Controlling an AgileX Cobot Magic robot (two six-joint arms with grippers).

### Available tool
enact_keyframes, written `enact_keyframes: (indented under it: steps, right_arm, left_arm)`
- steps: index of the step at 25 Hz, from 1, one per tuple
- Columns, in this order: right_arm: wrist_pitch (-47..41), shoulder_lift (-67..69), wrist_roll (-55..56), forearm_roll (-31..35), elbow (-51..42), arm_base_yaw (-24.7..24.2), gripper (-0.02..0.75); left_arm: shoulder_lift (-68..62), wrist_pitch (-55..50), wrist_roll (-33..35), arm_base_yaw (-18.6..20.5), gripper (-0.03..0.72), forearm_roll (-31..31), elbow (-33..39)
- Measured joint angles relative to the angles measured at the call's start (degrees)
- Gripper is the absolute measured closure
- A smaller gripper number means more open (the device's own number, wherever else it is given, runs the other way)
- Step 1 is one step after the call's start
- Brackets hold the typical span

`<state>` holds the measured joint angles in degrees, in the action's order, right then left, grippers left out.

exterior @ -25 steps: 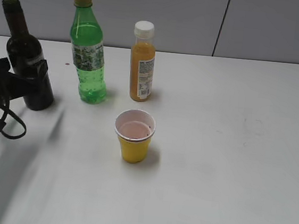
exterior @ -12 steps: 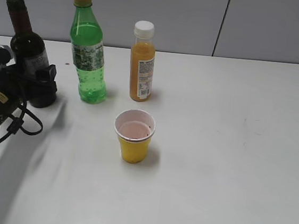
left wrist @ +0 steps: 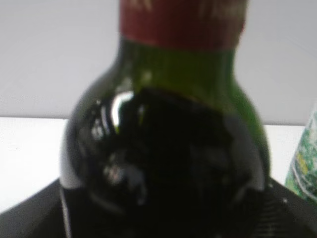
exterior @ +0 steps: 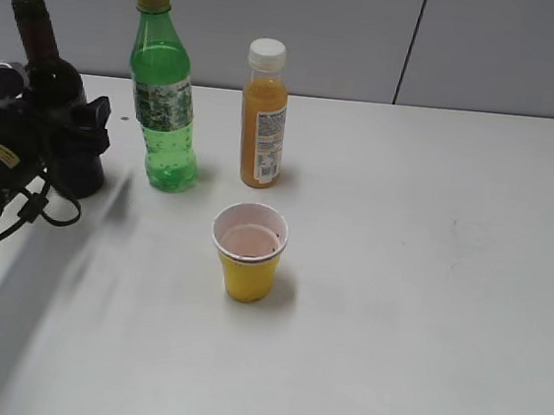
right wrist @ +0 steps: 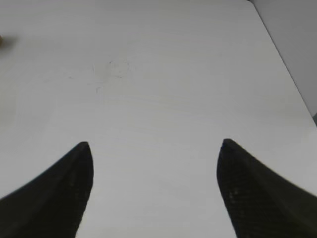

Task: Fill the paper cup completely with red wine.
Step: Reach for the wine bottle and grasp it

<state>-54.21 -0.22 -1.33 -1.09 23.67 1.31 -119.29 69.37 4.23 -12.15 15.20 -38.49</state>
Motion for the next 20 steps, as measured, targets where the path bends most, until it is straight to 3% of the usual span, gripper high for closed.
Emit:
enact_keyframes:
  steps: [12,20]
  right_arm:
    - [0.0,0.0,0.0,0.0,0.0,0.0,0.149]
    - [0.0,0.0,0.0,0.0,0.0,0.0,0.149]
  left_arm:
    - [-1.92,0.2,0.0,2.11,0.057,-2.85,-3.26]
    - [-1.92,0.2,0.06,2.15,0.13,-3.93,-3.33]
